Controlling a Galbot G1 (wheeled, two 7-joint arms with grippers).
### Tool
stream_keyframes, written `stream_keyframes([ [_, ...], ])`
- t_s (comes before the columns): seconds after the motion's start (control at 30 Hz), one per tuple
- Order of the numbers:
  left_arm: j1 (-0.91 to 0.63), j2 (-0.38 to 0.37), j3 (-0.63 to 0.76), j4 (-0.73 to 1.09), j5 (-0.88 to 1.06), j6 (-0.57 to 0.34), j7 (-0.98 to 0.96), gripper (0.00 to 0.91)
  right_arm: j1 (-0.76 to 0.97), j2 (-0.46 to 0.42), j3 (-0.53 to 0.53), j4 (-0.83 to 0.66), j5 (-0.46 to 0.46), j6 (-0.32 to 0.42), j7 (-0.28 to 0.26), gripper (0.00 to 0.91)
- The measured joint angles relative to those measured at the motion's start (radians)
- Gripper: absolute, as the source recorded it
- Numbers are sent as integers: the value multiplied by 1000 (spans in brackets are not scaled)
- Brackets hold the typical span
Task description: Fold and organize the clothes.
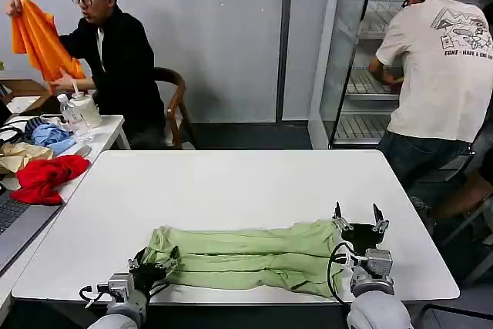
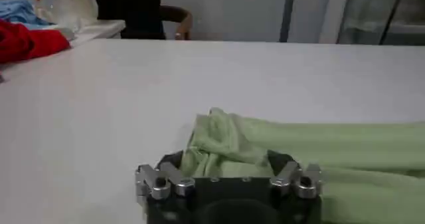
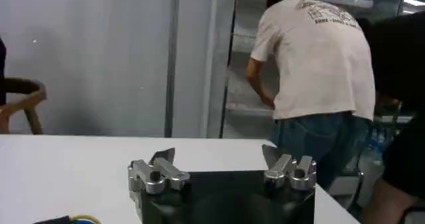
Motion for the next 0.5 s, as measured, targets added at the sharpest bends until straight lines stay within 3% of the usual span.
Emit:
stream_keyframes([
  [0.5,2,-2,-4,16,3,-24,0,20,5,5,-5,-13,0,5,8,907],
])
